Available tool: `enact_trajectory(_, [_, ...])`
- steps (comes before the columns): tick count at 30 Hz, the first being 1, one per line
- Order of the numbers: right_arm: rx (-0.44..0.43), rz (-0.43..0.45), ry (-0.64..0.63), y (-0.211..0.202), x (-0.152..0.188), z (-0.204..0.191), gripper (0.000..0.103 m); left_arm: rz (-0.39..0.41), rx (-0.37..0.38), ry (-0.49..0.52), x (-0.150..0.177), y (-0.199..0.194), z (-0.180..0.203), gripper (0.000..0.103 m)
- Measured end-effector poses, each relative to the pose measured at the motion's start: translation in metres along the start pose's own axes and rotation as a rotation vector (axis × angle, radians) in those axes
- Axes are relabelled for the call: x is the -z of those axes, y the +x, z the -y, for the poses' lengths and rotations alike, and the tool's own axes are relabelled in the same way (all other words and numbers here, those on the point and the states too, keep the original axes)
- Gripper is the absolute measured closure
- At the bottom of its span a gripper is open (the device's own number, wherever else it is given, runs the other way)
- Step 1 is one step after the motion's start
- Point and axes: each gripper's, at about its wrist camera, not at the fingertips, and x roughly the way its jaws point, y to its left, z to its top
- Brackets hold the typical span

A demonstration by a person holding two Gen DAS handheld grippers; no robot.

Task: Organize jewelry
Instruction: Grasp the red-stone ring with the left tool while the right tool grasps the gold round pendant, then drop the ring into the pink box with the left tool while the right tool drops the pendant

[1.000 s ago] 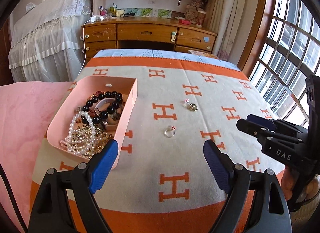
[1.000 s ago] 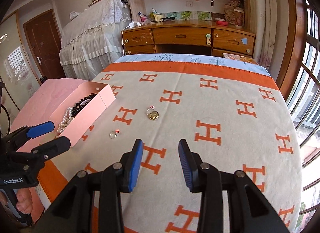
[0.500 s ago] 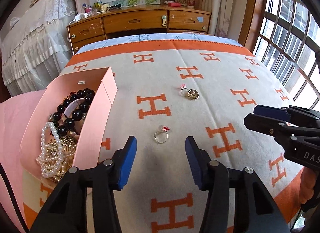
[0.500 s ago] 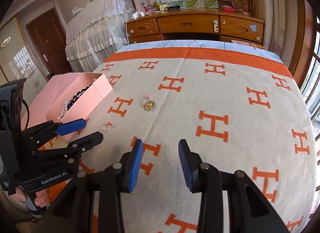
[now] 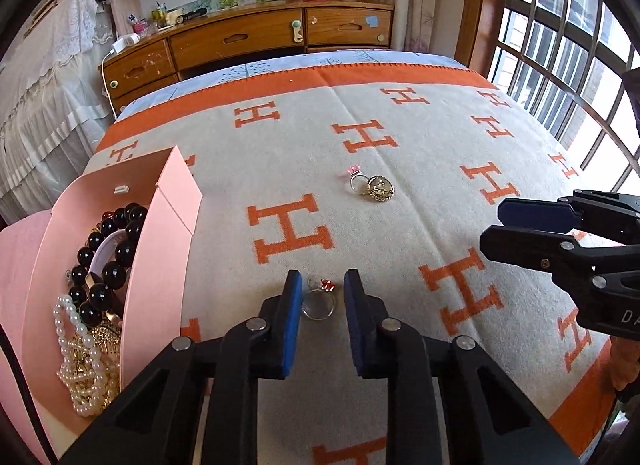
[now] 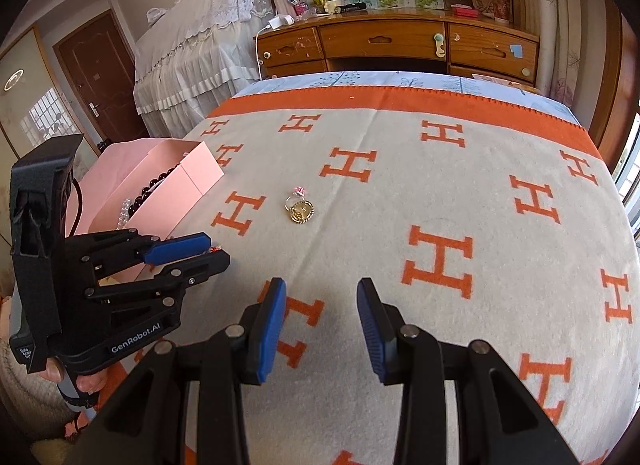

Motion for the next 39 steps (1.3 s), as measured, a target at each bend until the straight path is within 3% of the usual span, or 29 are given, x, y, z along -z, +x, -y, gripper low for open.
enact_trajectory(5, [0.002, -0.012, -0.008, 0.006, -0.006, -0.003, 0.066, 0.011, 0.010, 0.006, 0.002, -0.001, 0.000, 0.090])
enact_trajectory(13, [0.009, -0.041, -0.072, 0.029, -0.025, -0.017, 0.065, 0.013, 0.058, -0.079, 0.008, -0.012, -0.012, 0.090])
enact_trajectory(18, [0.052, -0.066, -0.111, 0.049, -0.033, -0.023, 0.065, 0.034, 0.083, -0.087, 0.013, -0.024, -0.014, 0.089])
enact_trajectory(26, [0.131, -0.030, -0.230, 0.061, -0.040, -0.038, 0.067, 0.049, 0.131, -0.134, 0.017, -0.033, -0.027, 0.089])
enact_trajectory(27, [0.132, -0.028, -0.236, 0.061, -0.040, -0.038, 0.067, 0.049, 0.139, -0.142, 0.018, -0.034, -0.030, 0.089])
enact_trajectory(30, [0.130, -0.027, -0.255, 0.060, -0.040, -0.041, 0.084, 0.055, 0.156, -0.164, 0.020, -0.037, -0.036, 0.089])
enact_trajectory(39, [0.146, -0.027, -0.216, 0.050, -0.034, -0.045, 0.084, 0.096, 0.175, -0.205, 0.023, -0.060, -0.048, 0.089])
